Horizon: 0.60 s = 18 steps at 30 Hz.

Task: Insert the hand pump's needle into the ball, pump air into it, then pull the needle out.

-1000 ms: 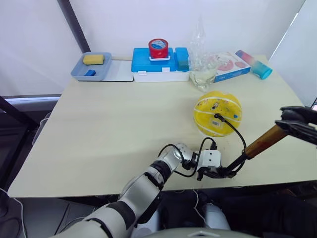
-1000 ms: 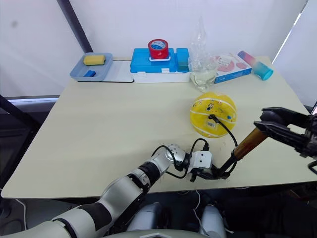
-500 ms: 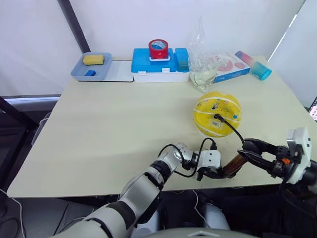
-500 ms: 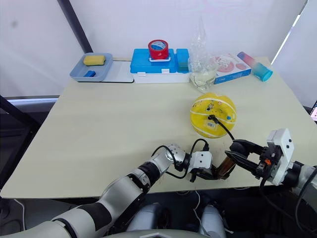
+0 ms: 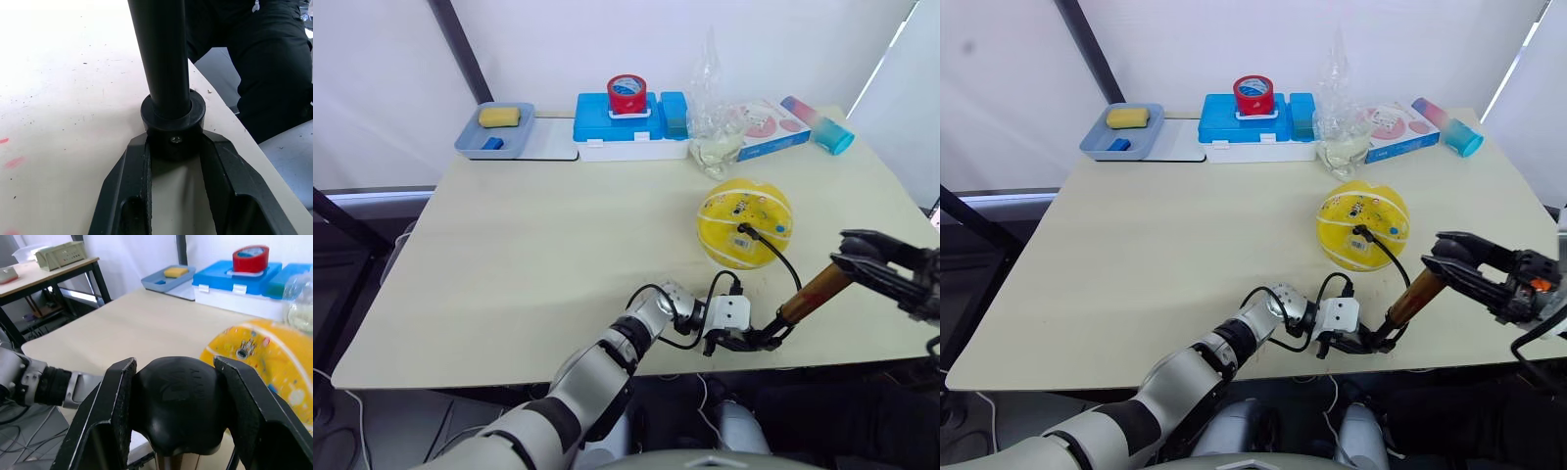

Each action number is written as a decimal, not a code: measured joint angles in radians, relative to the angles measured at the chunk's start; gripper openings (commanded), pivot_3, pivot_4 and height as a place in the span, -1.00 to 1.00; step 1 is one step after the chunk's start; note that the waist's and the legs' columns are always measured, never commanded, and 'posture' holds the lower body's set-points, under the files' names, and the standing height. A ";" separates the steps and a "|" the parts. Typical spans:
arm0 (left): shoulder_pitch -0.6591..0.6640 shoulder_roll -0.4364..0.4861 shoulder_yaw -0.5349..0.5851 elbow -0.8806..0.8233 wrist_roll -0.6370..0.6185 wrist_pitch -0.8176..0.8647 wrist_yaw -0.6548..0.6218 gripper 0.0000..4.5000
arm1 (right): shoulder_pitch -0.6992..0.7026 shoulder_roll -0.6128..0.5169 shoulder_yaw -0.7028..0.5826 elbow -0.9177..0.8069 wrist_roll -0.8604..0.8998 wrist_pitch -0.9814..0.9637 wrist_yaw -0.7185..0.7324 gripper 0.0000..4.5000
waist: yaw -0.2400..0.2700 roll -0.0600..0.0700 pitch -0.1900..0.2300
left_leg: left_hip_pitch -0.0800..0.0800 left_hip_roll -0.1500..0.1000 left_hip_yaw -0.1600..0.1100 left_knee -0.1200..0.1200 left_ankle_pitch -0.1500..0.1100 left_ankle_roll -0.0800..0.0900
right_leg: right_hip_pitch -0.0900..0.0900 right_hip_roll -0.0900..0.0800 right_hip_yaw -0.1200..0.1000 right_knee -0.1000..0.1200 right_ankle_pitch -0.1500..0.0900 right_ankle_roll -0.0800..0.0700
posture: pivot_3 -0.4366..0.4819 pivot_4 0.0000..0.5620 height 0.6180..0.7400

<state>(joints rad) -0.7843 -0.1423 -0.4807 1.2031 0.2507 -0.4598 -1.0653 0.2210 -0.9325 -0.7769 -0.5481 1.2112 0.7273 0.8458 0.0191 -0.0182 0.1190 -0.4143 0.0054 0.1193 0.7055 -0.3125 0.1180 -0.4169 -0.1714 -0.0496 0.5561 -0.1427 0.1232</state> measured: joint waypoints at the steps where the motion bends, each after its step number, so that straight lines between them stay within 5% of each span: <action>1: 0.000 0.000 0.000 -0.001 0.000 0.000 0.000 -0.58 | -0.010 -0.018 -0.024 0.007 0.020 0.017 0.000 -0.11 | 0.000 0.000 0.000 | 0.000 0.000 0.000 0.000 0.000 0.000 | 0.000 0.000 0.000 0.000 0.000 0.000 | -0.05 -0.47 0.82; 10: -0.016 0.000 0.010 -0.006 -0.010 0.000 0.011 -0.58 | -0.131 -0.094 -0.077 0.079 0.102 0.114 -0.042 -0.11 | 0.003 0.006 0.005 | -0.002 0.000 -0.001 0.000 0.000 0.000 | -0.001 0.000 -0.002 0.000 0.000 0.000 | -0.05 -0.47 0.82; 18: -0.017 0.000 0.005 0.009 -0.003 0.011 0.015 -0.58 | -0.086 -0.055 -0.071 0.022 0.060 0.084 -0.018 -0.11 | 0.011 0.002 0.002 | -0.001 0.000 -0.004 0.000 0.000 -0.001 | 0.001 0.000 -0.007 -0.001 0.000 -0.001 | -0.05 -0.47 0.82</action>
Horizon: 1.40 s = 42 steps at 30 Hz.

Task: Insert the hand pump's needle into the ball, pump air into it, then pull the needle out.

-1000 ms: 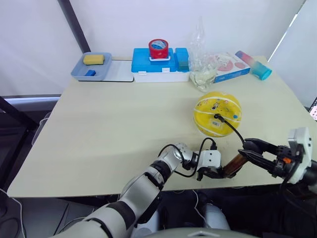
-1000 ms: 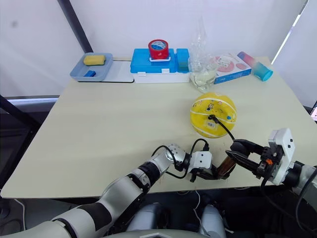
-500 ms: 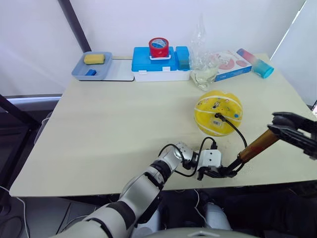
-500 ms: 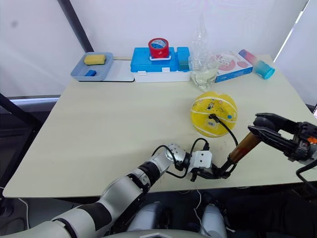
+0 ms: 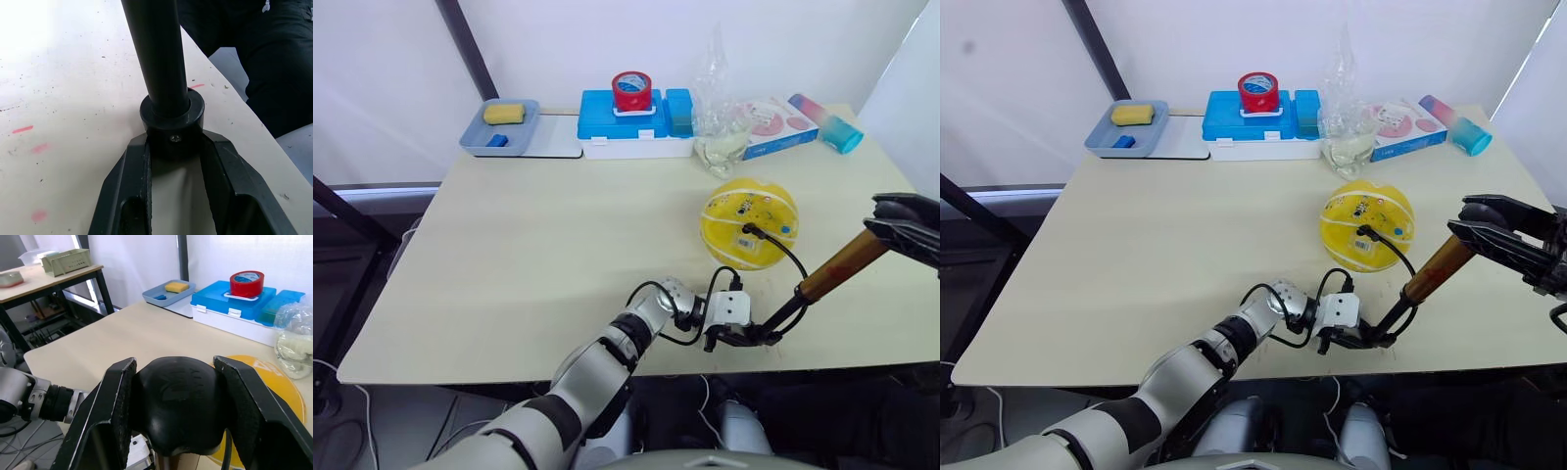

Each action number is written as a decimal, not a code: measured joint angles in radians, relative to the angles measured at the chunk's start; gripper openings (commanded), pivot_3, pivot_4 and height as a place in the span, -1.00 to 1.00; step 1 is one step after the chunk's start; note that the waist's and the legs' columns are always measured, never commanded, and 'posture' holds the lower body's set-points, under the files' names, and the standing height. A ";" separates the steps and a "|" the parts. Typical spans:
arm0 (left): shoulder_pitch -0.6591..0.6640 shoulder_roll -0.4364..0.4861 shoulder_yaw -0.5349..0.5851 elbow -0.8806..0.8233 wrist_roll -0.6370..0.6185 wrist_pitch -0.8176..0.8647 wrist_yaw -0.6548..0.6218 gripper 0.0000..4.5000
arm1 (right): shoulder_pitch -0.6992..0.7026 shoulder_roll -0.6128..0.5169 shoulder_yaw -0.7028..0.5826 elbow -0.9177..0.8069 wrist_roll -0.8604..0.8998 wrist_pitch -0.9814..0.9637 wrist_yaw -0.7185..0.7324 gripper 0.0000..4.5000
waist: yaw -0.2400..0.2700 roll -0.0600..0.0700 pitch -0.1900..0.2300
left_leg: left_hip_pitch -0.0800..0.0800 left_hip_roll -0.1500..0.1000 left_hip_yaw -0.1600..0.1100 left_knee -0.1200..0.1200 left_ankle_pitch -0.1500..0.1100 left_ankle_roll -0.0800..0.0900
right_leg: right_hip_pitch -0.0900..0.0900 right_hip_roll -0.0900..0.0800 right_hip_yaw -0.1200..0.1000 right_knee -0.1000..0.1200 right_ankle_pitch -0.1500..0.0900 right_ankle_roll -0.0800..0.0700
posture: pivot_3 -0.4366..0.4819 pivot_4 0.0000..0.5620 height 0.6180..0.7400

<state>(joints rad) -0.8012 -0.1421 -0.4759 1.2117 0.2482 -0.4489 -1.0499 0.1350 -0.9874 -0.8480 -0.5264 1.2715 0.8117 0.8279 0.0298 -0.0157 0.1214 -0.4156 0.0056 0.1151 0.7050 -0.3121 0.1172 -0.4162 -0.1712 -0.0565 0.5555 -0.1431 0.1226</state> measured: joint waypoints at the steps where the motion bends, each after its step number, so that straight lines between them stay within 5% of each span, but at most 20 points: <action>1: 0.000 0.000 0.000 0.002 0.003 0.003 0.002 -0.58 | 0.008 0.008 0.010 -0.007 -0.008 -0.010 0.001 -0.11 | 0.000 -0.002 -0.002 | 0.001 0.000 0.000 0.000 0.000 0.000 | 0.001 0.000 0.000 0.000 0.000 0.000 | -0.05 -0.47 0.82; 21: 0.000 0.000 -0.007 0.006 0.012 -0.001 -0.013 -0.58 | 0.207 0.189 0.414 -0.055 -0.402 -0.252 0.031 -0.11 | 0.009 -0.006 -0.009 | 0.001 0.001 -0.003 0.000 0.001 -0.003 | 0.001 0.001 -0.003 0.000 0.000 0.000 | -0.05 -0.47 0.82; 42: 0.000 0.000 -0.014 -0.004 0.012 -0.019 -0.020 -0.58 | 0.187 -0.058 -0.163 -0.031 0.054 0.025 0.087 -0.11 | 0.012 -0.002 0.001 | -0.001 0.001 -0.004 0.000 0.001 -0.003 | 0.001 0.001 -0.003 0.000 0.000 0.000 | -0.05 -0.47 0.82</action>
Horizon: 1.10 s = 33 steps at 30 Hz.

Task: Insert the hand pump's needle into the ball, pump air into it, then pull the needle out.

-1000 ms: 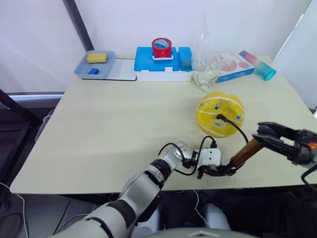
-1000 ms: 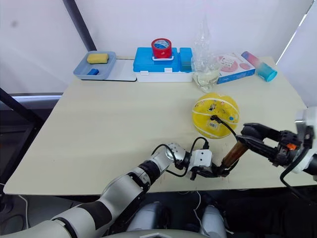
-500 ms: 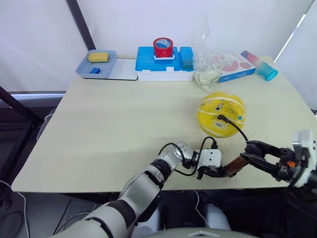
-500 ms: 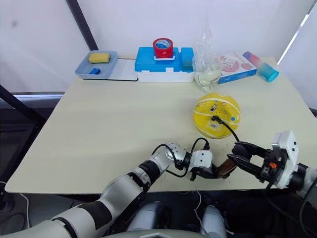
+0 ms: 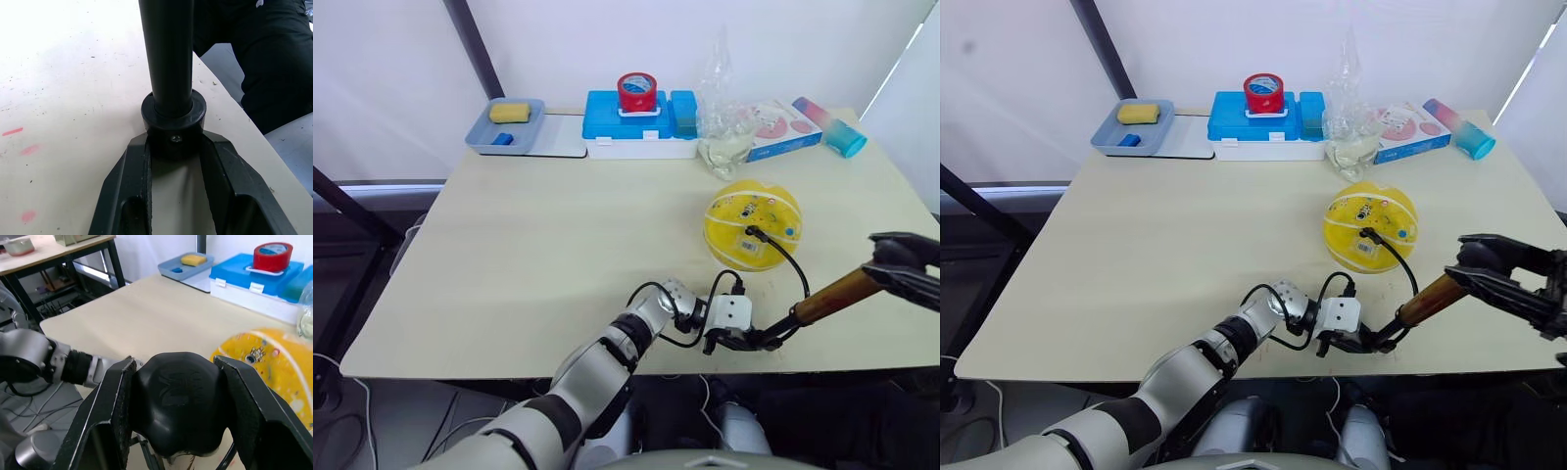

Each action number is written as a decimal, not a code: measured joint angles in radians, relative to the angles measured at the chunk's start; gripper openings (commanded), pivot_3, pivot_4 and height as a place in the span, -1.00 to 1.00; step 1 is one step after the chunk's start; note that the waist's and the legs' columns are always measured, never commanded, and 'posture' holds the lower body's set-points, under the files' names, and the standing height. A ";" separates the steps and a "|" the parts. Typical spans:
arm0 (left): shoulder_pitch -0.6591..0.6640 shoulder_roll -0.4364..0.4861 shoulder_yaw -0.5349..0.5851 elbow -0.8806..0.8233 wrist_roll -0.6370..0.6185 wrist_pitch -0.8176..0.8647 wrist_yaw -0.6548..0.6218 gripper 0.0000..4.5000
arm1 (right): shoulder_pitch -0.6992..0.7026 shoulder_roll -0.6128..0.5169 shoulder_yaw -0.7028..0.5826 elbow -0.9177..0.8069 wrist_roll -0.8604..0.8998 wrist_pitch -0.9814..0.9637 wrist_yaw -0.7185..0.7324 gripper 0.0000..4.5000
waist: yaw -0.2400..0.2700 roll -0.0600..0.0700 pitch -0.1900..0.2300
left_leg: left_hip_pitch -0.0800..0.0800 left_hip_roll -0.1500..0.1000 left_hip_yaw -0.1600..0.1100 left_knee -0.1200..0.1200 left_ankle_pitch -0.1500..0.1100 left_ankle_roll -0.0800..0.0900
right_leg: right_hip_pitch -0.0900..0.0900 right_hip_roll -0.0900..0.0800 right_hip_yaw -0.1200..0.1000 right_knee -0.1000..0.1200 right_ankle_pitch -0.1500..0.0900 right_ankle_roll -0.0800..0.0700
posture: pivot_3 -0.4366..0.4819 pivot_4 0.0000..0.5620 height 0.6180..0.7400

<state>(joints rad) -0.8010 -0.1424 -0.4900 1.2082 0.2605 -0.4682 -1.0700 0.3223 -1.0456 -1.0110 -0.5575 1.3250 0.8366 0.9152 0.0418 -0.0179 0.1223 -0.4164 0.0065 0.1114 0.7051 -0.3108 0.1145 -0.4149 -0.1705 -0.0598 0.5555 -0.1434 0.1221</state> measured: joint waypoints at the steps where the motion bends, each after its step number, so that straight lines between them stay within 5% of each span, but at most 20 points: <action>1: 0.000 0.000 0.000 0.000 0.000 0.000 0.000 -0.58 | -0.009 -0.011 -0.014 0.010 0.014 0.018 -0.005 -0.11 | 0.000 0.000 0.000 | 0.000 0.000 0.000 0.000 0.000 0.000 | 0.000 0.000 0.000 0.000 0.000 0.000 | -0.05 -0.47 0.82; 11: 0.000 0.000 -0.001 0.003 0.000 -0.001 0.001 -0.58 | -0.022 0.008 -0.008 0.005 -0.018 0.056 0.006 -0.11 | -0.001 -0.003 0.000 | 0.000 0.000 0.000 0.000 0.000 0.000 | 0.000 0.000 0.000 0.000 0.000 0.000 | -0.05 -0.47 0.82; 27: 0.000 0.000 -0.011 0.001 0.003 -0.003 0.001 -0.58 | 0.044 0.151 0.381 -0.050 -0.303 -0.107 0.002 -0.11 | 0.000 -0.002 -0.002 | 0.001 0.000 0.000 0.000 0.000 0.000 | 0.001 0.000 0.000 0.000 0.000 0.000 | -0.05 -0.47 0.82; 33: 0.001 0.000 -0.013 0.001 0.004 -0.005 0.001 -0.58 | 0.058 0.258 0.526 0.012 -0.492 -0.328 0.084 -0.11 | 0.000 -0.001 -0.004 | 0.001 0.000 -0.002 0.000 0.001 -0.001 | 0.002 0.000 -0.002 0.000 0.000 0.000 | -0.05 -0.47 0.82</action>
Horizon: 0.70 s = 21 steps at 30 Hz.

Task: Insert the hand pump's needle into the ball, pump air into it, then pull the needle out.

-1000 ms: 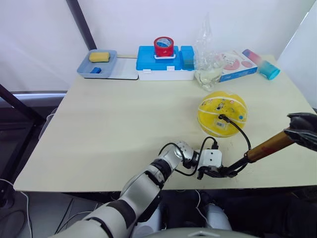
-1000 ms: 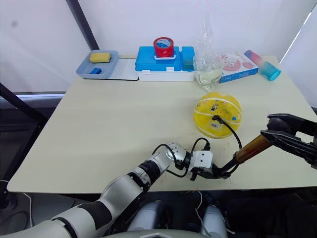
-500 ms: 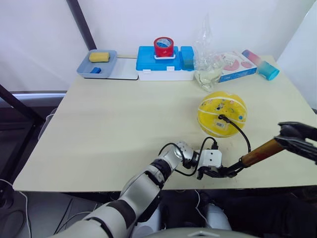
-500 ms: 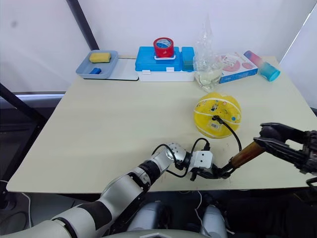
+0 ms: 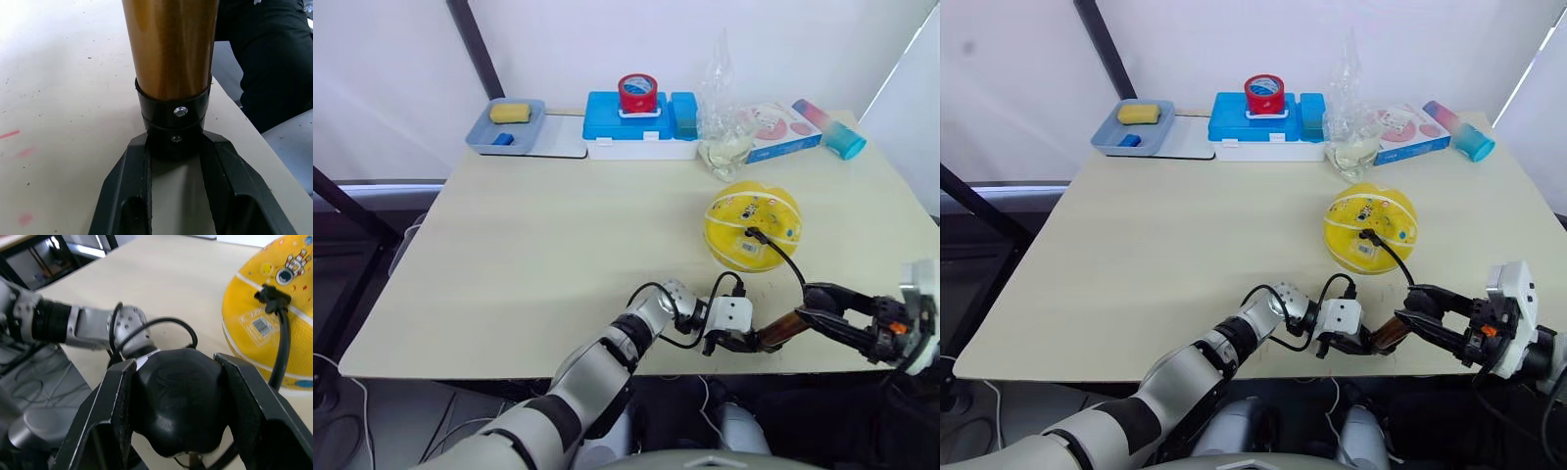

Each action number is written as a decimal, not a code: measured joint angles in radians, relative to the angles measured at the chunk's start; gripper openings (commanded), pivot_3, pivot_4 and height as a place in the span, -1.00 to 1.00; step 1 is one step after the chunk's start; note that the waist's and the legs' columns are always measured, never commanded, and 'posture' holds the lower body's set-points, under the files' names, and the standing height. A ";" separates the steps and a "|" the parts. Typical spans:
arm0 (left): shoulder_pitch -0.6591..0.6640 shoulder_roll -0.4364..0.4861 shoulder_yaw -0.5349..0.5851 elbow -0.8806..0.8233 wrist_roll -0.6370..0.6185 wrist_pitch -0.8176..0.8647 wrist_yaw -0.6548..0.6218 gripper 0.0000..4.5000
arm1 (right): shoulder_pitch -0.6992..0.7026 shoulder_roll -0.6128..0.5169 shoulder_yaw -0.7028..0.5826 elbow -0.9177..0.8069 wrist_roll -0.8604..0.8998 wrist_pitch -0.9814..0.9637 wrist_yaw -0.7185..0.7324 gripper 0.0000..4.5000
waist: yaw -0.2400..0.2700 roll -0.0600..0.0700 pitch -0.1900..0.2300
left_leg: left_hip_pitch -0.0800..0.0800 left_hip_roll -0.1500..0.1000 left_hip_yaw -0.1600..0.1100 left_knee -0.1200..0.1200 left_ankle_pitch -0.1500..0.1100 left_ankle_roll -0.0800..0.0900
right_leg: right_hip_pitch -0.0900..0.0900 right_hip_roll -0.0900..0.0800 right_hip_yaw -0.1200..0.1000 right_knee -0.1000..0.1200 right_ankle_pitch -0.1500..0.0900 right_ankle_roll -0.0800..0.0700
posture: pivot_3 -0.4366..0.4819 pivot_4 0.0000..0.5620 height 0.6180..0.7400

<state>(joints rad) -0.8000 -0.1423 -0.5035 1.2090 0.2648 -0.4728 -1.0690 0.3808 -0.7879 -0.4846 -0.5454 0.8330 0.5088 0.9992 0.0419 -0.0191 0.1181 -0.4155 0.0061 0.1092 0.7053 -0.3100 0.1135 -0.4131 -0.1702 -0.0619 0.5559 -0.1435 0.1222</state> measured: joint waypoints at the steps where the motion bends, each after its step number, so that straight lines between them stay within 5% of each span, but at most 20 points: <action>1: 0.000 0.000 0.000 0.000 0.000 0.000 0.000 -0.58 | -0.001 0.002 0.000 0.005 -0.002 -0.011 0.009 -0.11 | 0.000 0.000 0.000 | 0.000 0.000 0.000 0.000 0.000 0.000 | 0.000 0.000 0.000 0.000 0.000 0.000 | -0.05 -0.47 0.82; 7: 0.000 0.000 0.000 -0.001 0.000 -0.005 0.001 -0.58 | -0.033 -0.024 -0.053 0.017 0.048 -0.005 0.046 -0.11 | 0.000 0.003 0.001 | 0.000 0.000 0.000 0.000 0.000 0.000 | 0.000 0.000 0.000 0.000 0.000 0.000 | -0.05 -0.47 0.82; 21: 0.000 0.000 0.001 -0.002 -0.001 -0.013 0.002 -0.58 | -0.183 -0.360 -0.397 0.065 0.316 0.282 0.185 -0.11 | 0.000 0.005 0.004 | -0.001 0.000 -0.001 0.001 0.000 0.000 | 0.000 -0.001 -0.001 0.000 0.000 0.000 | -0.05 -0.47 0.82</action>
<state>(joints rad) -0.8003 -0.1423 -0.5029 1.2069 0.2643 -0.4856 -1.0665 0.1976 -1.1479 -0.8815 -0.4802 1.1489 0.7910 1.1843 0.0423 -0.0140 0.1222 -0.4167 0.0059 0.1082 0.7061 -0.3099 0.1132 -0.4132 -0.1709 -0.0627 0.5558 -0.1433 0.1219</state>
